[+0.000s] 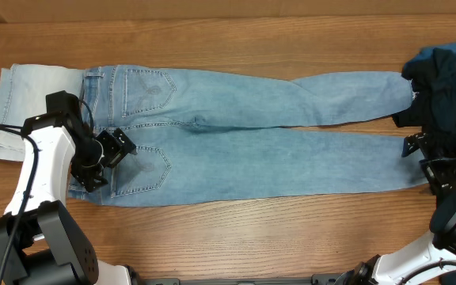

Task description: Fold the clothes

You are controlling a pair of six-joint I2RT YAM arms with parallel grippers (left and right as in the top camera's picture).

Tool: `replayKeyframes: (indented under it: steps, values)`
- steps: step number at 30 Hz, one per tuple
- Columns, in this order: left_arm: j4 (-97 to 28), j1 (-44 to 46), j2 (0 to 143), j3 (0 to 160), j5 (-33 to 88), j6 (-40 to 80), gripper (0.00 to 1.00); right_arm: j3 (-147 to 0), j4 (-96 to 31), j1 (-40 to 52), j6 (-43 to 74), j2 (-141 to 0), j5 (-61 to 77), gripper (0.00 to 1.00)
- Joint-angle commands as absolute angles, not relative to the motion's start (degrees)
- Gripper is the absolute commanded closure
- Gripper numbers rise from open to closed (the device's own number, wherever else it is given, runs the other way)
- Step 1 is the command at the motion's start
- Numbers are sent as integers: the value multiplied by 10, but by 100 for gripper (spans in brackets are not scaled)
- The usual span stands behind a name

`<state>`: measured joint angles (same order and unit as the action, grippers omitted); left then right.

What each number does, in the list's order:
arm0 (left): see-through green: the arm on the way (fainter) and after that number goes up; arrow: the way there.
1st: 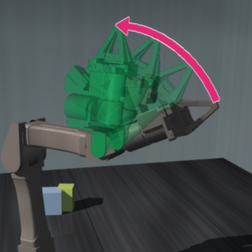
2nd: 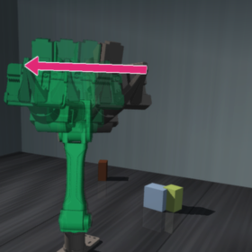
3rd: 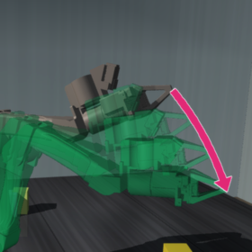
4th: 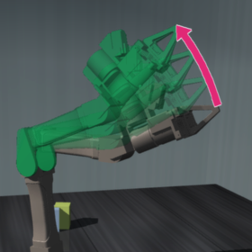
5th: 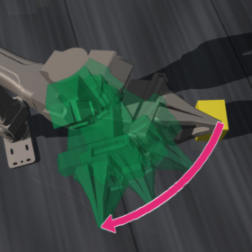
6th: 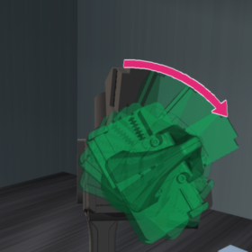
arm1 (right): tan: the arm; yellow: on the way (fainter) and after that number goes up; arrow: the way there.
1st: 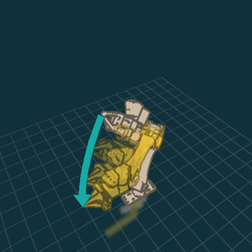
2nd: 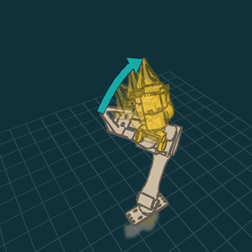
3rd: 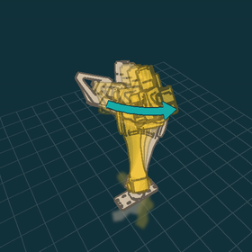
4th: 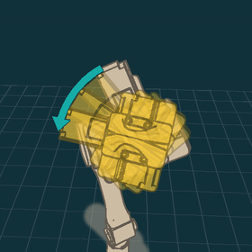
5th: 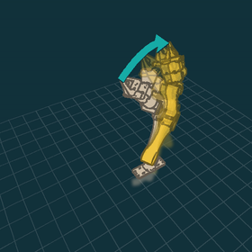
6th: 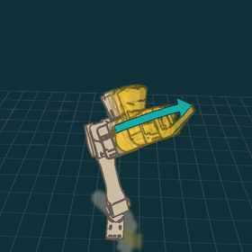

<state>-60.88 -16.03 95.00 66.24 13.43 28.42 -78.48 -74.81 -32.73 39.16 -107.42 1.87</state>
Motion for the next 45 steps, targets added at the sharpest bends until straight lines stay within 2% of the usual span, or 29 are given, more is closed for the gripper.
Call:
replayKeyframes:
  steps: [1,7,14,22,30,32,34,36,43,45]
  values:
    - [-638,-170,939,659,147,283,0,-762,-748,-328,453,-1067,-2,0]
    - [-668,-177,938,659,111,283,0,-723,-730,-329,481,-1067,-30,0]
    - [-673,-177,938,658,49,308,0,-669,-624,-329,463,-1067,-34,0]
    - [-665,-177,938,657,-3,337,0,-639,-493,-328,359,-1067,9,0]
    - [-668,-177,938,657,-6,336,0,-638,-489,-328,350,-1067,14,1]
    - [-671,-177,938,657,-6,336,0,-638,-488,-328,342,-1067,14,9]
    - [-678,-177,938,657,-6,335,0,-638,-489,-328,342,-1067,14,29]
    - [-682,-177,938,657,-6,334,0,-638,-489,-328,343,-1067,16,42]
    - [-697,-180,938,658,-6,317,0,-638,-489,-328,343,-1067,18,74]
    - [-707,-185,938,658,-2,316,0,-638,-488,-328,343,-1067,18,80]
